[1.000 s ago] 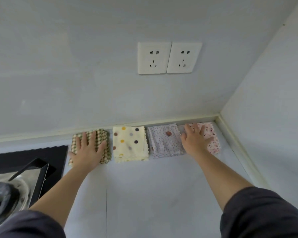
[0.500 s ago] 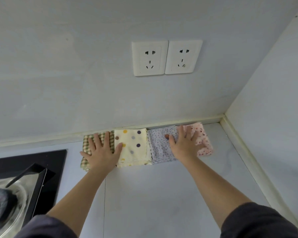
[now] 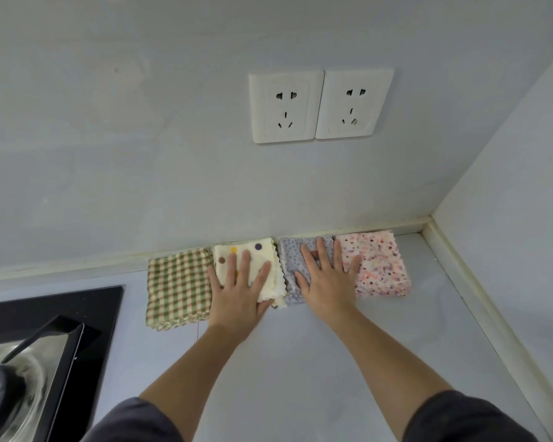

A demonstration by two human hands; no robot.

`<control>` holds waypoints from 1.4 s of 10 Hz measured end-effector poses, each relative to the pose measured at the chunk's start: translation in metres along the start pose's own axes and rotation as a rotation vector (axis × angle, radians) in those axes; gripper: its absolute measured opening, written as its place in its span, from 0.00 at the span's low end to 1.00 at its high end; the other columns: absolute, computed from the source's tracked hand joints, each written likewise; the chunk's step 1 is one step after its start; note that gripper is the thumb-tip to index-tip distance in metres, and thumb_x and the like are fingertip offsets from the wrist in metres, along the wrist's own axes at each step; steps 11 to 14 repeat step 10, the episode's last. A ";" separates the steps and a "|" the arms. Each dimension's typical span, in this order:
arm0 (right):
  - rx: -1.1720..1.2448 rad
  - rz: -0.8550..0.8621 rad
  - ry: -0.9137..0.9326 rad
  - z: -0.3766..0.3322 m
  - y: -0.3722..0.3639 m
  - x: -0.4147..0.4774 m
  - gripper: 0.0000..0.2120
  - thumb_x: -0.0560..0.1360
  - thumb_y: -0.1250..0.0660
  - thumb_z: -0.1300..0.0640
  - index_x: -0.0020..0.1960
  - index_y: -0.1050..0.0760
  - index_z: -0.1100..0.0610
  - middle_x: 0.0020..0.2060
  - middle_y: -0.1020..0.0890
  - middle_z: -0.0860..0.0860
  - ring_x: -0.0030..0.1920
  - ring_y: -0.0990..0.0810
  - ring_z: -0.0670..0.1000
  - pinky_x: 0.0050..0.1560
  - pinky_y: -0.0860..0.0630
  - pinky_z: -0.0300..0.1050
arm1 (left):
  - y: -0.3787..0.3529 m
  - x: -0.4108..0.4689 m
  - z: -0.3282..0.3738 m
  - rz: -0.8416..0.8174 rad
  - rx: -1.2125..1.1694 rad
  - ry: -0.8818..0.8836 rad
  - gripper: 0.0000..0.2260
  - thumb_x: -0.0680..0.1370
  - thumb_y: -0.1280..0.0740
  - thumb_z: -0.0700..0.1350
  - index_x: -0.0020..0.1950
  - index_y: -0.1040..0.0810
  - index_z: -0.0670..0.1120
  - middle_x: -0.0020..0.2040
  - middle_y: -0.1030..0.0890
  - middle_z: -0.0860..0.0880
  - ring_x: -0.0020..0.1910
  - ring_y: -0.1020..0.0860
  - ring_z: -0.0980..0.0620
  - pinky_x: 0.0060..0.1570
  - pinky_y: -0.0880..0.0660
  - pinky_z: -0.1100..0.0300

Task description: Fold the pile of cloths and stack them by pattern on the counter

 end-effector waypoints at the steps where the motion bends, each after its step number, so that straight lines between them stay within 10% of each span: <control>1: 0.031 0.001 0.032 0.002 0.015 -0.006 0.38 0.70 0.75 0.31 0.78 0.60 0.41 0.78 0.60 0.49 0.77 0.65 0.60 0.68 0.62 0.74 | 0.025 -0.008 0.000 0.088 0.015 -0.017 0.31 0.77 0.54 0.67 0.76 0.38 0.55 0.77 0.41 0.42 0.75 0.43 0.37 0.65 0.46 0.26; 3: 0.147 -0.052 -0.103 0.063 0.027 -0.014 0.31 0.76 0.61 0.30 0.77 0.60 0.37 0.78 0.63 0.48 0.76 0.65 0.61 0.67 0.59 0.76 | 0.032 -0.052 -0.081 0.157 -0.174 0.274 0.37 0.72 0.59 0.75 0.77 0.46 0.60 0.79 0.47 0.44 0.77 0.51 0.39 0.65 0.51 0.26; 5: 0.180 -0.148 -0.058 0.048 0.000 -0.010 0.31 0.76 0.59 0.29 0.76 0.61 0.36 0.78 0.63 0.47 0.76 0.66 0.61 0.69 0.60 0.75 | -0.004 -0.038 -0.069 0.014 -0.189 0.183 0.37 0.70 0.58 0.76 0.77 0.55 0.64 0.79 0.56 0.45 0.77 0.61 0.42 0.67 0.60 0.27; 8: 0.044 -0.102 0.051 0.019 -0.002 -0.021 0.33 0.74 0.63 0.28 0.76 0.61 0.36 0.78 0.64 0.48 0.76 0.66 0.61 0.67 0.58 0.77 | 0.015 -0.033 -0.024 0.041 -0.031 -0.037 0.30 0.78 0.57 0.67 0.77 0.43 0.56 0.78 0.43 0.44 0.76 0.44 0.39 0.61 0.42 0.23; 10: 0.427 0.024 0.073 0.007 0.055 -0.052 0.29 0.80 0.47 0.39 0.78 0.50 0.44 0.78 0.55 0.47 0.78 0.60 0.55 0.73 0.61 0.68 | 0.043 -0.048 -0.026 0.086 -0.147 -0.044 0.29 0.79 0.61 0.64 0.77 0.45 0.54 0.78 0.44 0.46 0.77 0.45 0.43 0.66 0.42 0.32; 14: 0.427 0.024 0.073 0.007 0.055 -0.052 0.29 0.80 0.47 0.39 0.78 0.50 0.44 0.78 0.55 0.47 0.78 0.60 0.55 0.73 0.61 0.68 | 0.043 -0.048 -0.026 0.086 -0.147 -0.044 0.29 0.79 0.61 0.64 0.77 0.45 0.54 0.78 0.44 0.46 0.77 0.45 0.43 0.66 0.42 0.32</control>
Point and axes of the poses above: each hand's wrist, its own x-axis towards the middle knuckle, its own y-axis out of the back of the hand, z = x × y, the point moved 10 cm from there along x, towards the middle knuckle
